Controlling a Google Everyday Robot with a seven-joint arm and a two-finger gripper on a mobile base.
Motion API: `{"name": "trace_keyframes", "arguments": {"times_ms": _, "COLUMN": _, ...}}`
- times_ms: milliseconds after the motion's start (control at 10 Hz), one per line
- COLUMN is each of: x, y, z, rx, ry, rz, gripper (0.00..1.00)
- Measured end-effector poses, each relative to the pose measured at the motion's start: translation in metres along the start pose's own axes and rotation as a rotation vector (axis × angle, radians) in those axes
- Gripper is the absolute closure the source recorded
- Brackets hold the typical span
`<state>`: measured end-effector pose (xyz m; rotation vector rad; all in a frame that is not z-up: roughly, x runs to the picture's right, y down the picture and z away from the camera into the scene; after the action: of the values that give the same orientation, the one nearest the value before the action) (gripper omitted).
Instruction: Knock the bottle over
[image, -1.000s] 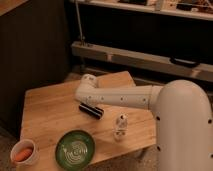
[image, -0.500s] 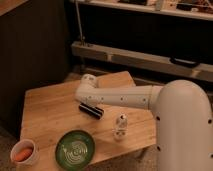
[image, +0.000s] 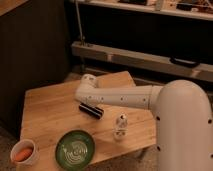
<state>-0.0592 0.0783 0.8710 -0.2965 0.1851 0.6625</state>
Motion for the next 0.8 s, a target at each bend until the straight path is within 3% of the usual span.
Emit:
{"name": "trace_keyframes", "arguments": {"times_ms": 500, "x": 0.0, "y": -0.002, "z": -0.001, "rx": 0.002, "ry": -0.002, "rz": 0.003, "gripper": 0.8}}
{"name": "trace_keyframes", "arguments": {"times_ms": 700, "x": 0.004, "y": -0.018, "z": -0.007, "rx": -0.002, "ry": -0.021, "rz": 0.04, "gripper": 0.8}}
{"name": "trace_keyframes", "arguments": {"times_ms": 800, "x": 0.007, "y": -0.038, "z": -0.012, "rx": -0.008, "ry": -0.032, "rz": 0.067, "gripper": 0.8}}
